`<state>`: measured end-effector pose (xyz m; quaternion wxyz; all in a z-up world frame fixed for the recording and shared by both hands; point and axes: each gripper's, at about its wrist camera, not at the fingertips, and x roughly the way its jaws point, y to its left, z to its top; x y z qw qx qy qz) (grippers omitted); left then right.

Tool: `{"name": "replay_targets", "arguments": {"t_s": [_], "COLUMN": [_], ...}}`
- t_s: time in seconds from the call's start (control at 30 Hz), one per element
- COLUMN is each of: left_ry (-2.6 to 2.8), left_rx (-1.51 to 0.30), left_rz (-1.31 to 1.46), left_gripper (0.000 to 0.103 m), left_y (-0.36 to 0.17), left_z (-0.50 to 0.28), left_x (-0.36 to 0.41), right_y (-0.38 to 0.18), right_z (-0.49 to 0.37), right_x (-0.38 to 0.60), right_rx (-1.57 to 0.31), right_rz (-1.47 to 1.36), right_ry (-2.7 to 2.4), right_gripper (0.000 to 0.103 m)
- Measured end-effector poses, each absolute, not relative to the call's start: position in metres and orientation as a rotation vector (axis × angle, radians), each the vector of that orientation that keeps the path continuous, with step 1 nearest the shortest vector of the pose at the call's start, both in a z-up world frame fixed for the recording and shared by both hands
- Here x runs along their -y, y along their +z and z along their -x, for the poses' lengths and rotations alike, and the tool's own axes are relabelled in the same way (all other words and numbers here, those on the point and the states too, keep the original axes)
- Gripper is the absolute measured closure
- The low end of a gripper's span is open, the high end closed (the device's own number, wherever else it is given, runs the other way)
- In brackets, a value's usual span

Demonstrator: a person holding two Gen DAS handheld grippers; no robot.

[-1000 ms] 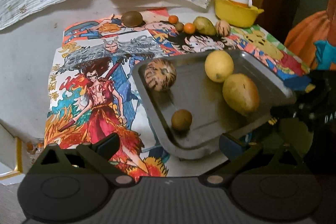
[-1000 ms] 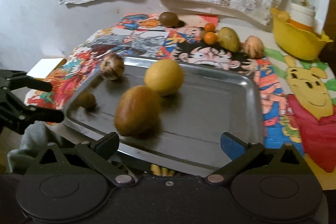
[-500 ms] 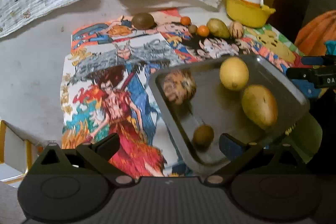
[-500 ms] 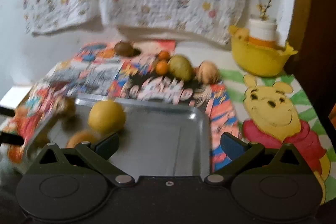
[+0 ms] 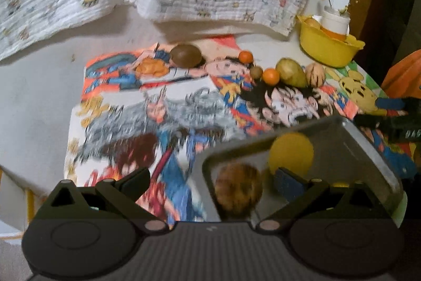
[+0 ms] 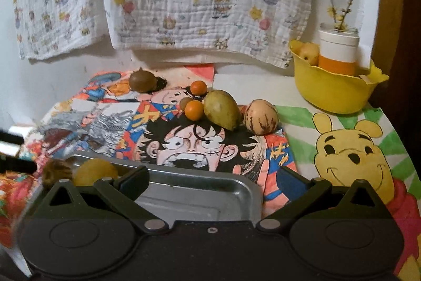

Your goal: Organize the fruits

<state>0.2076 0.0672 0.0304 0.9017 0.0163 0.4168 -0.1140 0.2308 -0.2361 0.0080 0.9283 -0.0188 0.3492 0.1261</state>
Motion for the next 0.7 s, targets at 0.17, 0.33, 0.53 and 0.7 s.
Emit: {"name": "replay_targets", "arguments": {"t_s": [0.17,0.33,0.53,0.7], "left_ry": [-0.253,-0.277,-0.314,-0.345], "left_rx": [-0.846,-0.856,-0.848,-0.832], "left_rz": [-0.04,-0.036,-0.047,-0.063], "left_gripper": [0.001,0.001,0.001,0.001], "left_y": [0.031,0.026,0.024,0.025], "left_z": [-0.239,-0.269,-0.292,-0.306], "left_x": [-0.057,-0.047,-0.033,-0.022], "right_y": [0.0,-0.009,-0.014,-0.017], "right_z": [-0.255,-0.276,-0.292,-0.3], "right_x": [0.236,0.24,0.245,0.247], "right_rx": [-0.738,-0.76,-0.765,-0.765], "right_rz": [0.06,0.086,0.111,0.105], "right_ry": [0.268,0.251,0.239,0.249], "right_gripper": [0.001,0.001,0.001,0.001]}}
